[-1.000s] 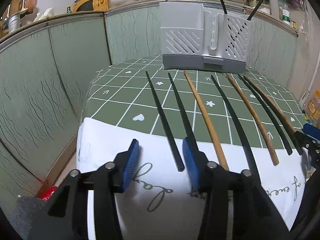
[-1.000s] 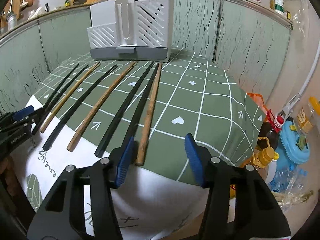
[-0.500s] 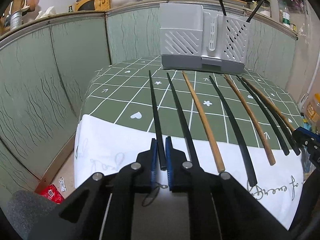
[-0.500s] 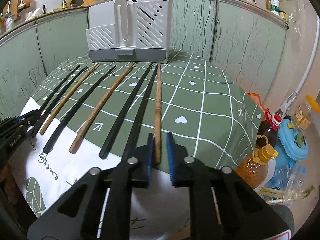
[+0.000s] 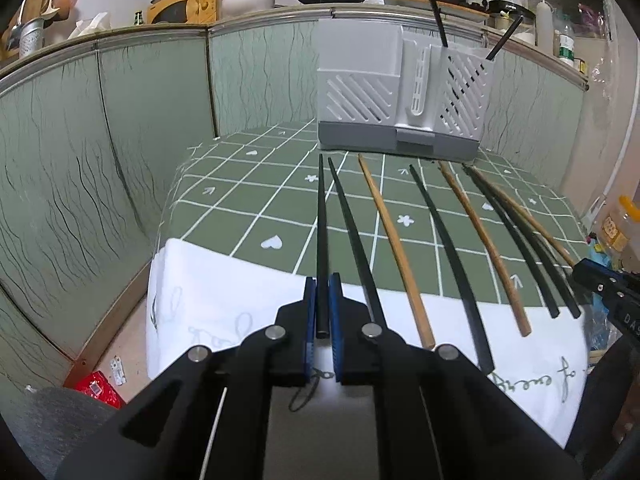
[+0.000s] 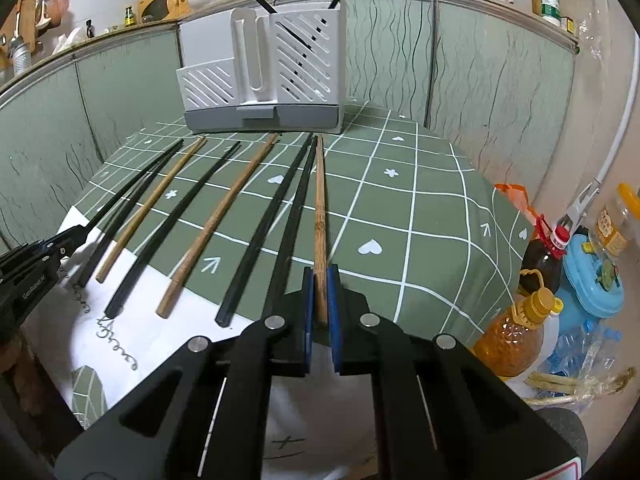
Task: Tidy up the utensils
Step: 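Lift the black chopstick with the left tool while the right tool lifts the wooden one toward the holder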
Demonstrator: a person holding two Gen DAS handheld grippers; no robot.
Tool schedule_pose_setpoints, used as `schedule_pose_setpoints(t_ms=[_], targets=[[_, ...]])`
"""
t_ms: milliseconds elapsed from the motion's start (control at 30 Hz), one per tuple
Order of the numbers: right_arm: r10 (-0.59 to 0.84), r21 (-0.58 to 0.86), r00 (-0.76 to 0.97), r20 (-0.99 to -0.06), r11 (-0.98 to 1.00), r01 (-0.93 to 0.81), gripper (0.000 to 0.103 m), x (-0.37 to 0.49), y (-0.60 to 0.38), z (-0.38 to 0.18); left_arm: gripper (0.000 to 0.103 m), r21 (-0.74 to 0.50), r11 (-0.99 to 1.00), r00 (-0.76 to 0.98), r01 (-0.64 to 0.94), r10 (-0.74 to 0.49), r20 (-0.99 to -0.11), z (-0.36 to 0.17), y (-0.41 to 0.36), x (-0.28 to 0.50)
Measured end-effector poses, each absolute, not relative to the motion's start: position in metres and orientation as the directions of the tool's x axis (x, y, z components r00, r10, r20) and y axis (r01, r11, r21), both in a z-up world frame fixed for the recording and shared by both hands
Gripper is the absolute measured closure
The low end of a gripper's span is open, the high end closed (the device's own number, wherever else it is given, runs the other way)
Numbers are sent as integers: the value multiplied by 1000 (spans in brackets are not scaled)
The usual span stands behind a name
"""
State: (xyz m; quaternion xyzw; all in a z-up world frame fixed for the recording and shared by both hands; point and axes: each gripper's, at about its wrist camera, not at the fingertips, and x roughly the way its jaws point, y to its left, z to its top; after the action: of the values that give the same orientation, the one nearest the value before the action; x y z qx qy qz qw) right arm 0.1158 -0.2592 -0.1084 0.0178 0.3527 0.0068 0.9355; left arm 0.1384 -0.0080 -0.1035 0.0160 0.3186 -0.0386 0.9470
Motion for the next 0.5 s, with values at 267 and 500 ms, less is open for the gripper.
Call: schedule_pose_setpoints(t_ms=[267, 500], targets=[[34, 57, 766, -642, 998, 4, 96, 111, -272, -83, 95, 11, 995, 809, 101, -75, -583, -75, 2, 133], [66, 91, 792, -607, 996, -14, 96, 112, -283, -45, 95, 7, 994, 817, 109, -85, -570, -49, 9, 138]])
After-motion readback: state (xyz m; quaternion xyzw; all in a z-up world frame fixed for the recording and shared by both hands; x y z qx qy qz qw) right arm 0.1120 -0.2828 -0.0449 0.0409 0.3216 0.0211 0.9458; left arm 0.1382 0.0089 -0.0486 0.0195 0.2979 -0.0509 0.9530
